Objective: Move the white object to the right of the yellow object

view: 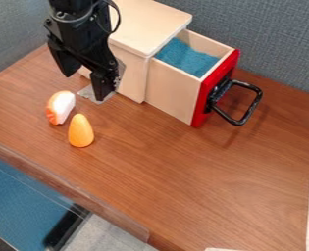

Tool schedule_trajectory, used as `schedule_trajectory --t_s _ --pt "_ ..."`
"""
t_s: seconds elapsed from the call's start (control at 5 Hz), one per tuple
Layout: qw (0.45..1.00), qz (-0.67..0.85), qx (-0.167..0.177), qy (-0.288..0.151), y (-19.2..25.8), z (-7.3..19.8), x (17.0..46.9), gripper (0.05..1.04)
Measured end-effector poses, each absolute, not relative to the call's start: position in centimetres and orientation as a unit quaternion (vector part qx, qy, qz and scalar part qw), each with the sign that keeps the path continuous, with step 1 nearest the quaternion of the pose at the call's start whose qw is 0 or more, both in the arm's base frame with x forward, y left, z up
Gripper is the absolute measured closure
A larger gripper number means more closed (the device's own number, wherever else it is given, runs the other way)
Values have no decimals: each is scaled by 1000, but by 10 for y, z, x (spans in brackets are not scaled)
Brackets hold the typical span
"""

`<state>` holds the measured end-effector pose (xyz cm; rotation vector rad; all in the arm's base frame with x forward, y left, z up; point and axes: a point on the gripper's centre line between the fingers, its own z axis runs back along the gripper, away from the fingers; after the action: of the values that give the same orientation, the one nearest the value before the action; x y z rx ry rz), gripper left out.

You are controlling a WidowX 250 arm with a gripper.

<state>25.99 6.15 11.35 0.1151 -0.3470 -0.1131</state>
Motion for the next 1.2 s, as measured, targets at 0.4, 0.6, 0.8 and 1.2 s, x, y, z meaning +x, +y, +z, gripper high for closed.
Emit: schedule_trajectory --t_s 0.4,0.6,0.8,1.2 --pt "984 -83 52 -146 37 97 264 83" --pt "985 -77 69 -138 42 90 267 83" --pt "987 -44 86 -131 66 86 273 83" --pt "988 56 94 -112 131 76 276 83"
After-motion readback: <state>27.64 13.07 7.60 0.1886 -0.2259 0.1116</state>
